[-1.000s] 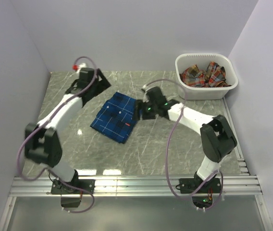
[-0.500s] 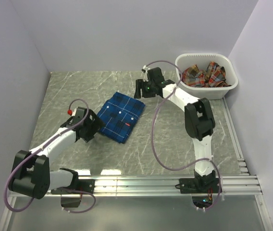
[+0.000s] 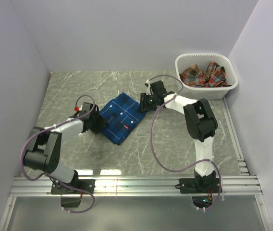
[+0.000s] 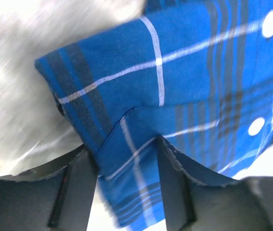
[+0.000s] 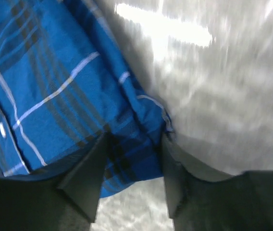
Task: Fold and stack the long sleeve shirts
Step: Fold the shirt
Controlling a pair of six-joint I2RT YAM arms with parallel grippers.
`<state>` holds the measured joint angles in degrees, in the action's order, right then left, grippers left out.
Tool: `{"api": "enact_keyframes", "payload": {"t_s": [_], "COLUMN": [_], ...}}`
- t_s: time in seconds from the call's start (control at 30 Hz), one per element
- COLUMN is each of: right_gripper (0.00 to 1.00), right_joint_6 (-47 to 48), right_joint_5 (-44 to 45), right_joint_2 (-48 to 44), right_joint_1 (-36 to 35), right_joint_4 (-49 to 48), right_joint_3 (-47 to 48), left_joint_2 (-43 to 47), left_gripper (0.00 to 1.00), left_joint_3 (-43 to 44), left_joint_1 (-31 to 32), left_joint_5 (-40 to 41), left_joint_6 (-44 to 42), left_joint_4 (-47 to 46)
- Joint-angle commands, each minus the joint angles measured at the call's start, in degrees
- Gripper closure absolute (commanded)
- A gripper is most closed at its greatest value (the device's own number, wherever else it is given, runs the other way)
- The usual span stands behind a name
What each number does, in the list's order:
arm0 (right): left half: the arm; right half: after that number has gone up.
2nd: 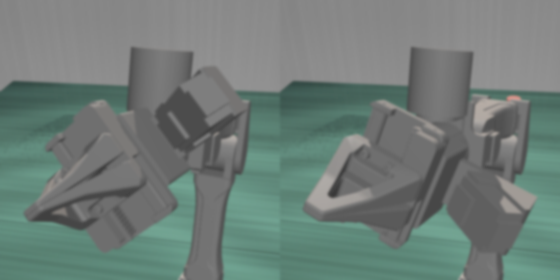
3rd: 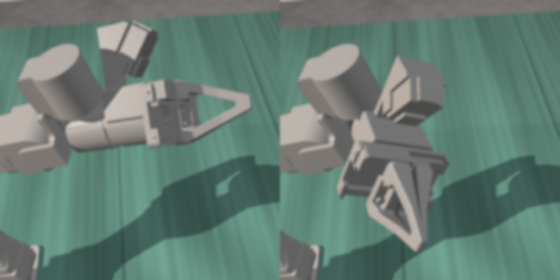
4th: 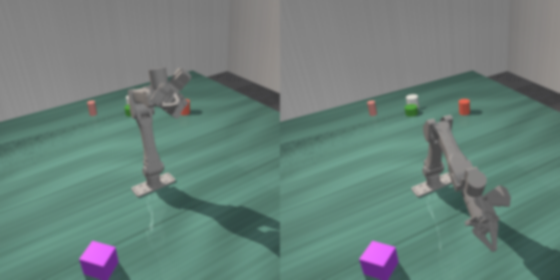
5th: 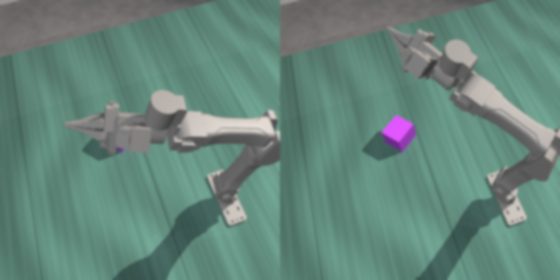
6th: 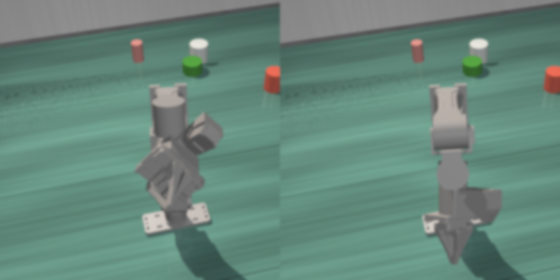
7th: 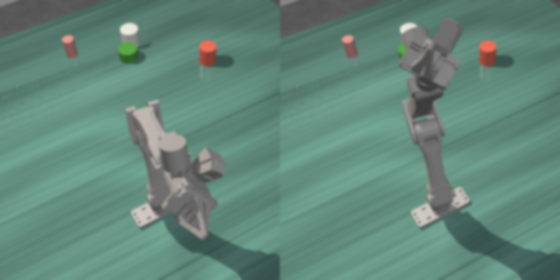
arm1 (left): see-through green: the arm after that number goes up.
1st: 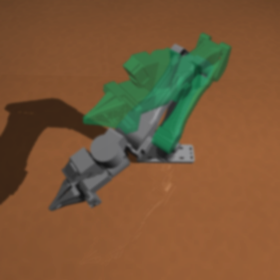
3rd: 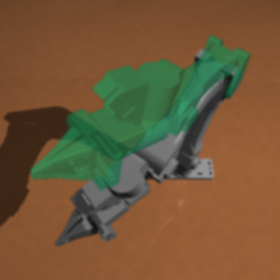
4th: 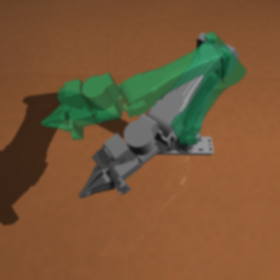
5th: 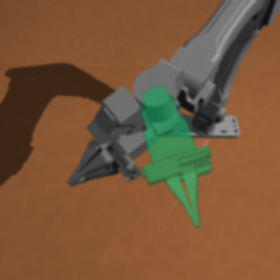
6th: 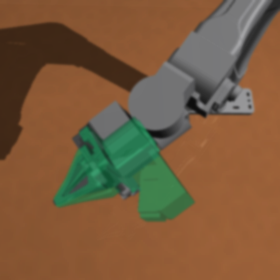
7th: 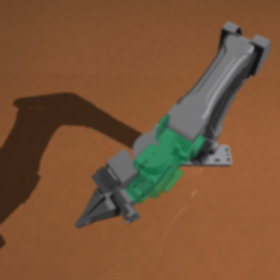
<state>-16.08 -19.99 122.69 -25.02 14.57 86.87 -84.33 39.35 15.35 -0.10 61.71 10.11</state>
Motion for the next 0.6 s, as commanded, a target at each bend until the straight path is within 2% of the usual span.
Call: {"api": "enact_keyframes", "payload": {"t_s": [0.0,0.17,0.2,0.3,0.4,0.5,0.53,0.57], "right_gripper": [0.49,0.65,0.65,0.65,0.60,0.47,0.38,0.34], "right_joint_6": [-4.48,-16.68,-21.06,-26.36,-26.82,-25.07,-24.27,-23.57], "right_joint_5": [-3.21,-6.90,-7.95,-7.00,-4.72,-0.85,0.90,2.05], "right_joint_2": [-5.26,-14.22,-16.76,-20.72,-23.54,-27.58,-28.64,-29.69], "right_joint_1": [-0.12,-1.08,-1.61,-5.90,-8.29,-8.12,-7.60,-7.42], "right_joint_4": [-4.01,-13.67,-14.47,-20.01,-18.97,-16.25,-14.32,-12.82], "right_joint_3": [-10.12,-26.20,-28.23,-33.42,-33.61,-33.87,-33.70,-33.35], "left_joint_2": [-6.35,-16.18,-17.43,-21.39,-22.45,-18.69,-17.28,-14.05], "left_gripper": [0.45,0.44,0.43,0.38,0.27,0.16,0.11,0.08], "left_joint_3": [5.02,17.58,19.51,28.37,33.49,33.16,32.63,32.11], "left_joint_1": [-0.32,-2.08,-2.52,-4.10,-4.63,-4.28,-3.76,-3.40], "left_joint_5": [2.38,7.73,8.01,9.85,10.47,10.47,11.43,12.31], "left_joint_6": [-2.20,-8.80,-9.76,-13.01,-15.39,-18.37,-18.99,-19.78], "left_joint_4": [0.08,7.19,7.73,10.54,13.43,13.71,13.71,13.71]}}
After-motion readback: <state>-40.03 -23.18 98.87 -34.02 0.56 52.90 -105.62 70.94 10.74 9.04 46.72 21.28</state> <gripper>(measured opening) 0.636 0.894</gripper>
